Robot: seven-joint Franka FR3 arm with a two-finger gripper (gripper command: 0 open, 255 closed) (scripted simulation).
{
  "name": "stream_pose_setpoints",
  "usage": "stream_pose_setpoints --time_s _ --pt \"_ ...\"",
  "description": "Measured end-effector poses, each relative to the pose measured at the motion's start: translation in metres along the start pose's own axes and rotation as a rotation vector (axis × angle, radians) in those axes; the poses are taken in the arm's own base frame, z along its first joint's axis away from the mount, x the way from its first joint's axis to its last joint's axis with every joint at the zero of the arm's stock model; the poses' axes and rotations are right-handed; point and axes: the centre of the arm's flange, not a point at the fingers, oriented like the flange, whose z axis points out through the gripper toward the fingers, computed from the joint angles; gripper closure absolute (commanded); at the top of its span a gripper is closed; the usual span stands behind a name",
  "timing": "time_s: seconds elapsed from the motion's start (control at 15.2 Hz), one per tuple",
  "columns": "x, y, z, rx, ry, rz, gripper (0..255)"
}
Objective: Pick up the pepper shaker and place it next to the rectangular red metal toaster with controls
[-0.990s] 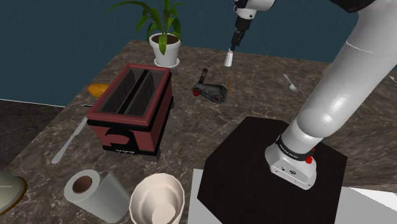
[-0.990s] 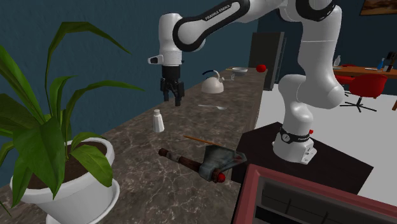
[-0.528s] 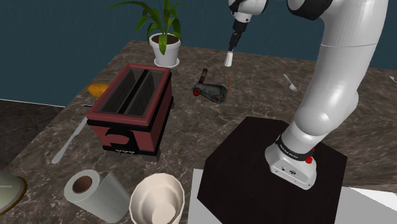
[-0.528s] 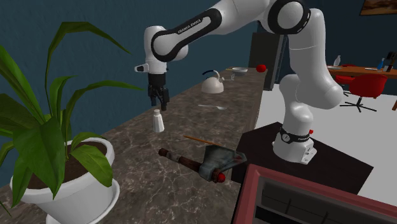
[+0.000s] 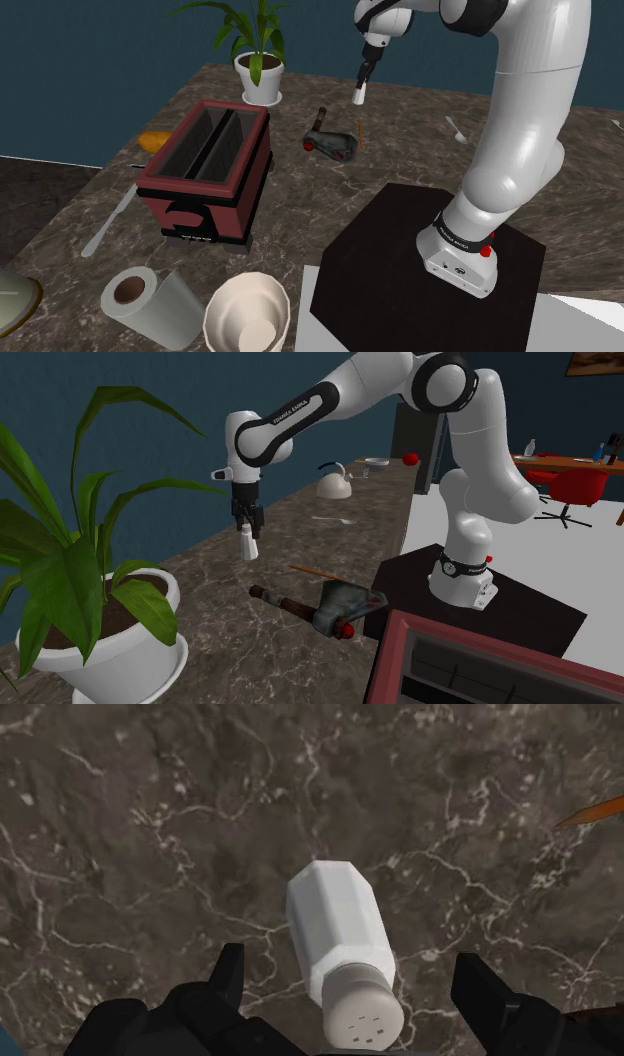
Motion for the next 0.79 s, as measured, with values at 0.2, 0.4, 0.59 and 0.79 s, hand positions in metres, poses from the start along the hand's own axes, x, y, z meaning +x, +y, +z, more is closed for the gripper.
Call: stream_pose_setpoints --time_s 0.2,0.4,0.59,0.79 --pt "-0.0001 0.0006 0.0028 0.0 0.0 0.0 0" --pt "-0.0002 0.0006 0.003 -0.001 0.0 0.0 0" --pt "-0.0001 0.0007 0.0027 -0.001 0.001 0.0 255" --pt "-0.0002 0.0007 0.0028 -0.001 0.001 0.0 255"
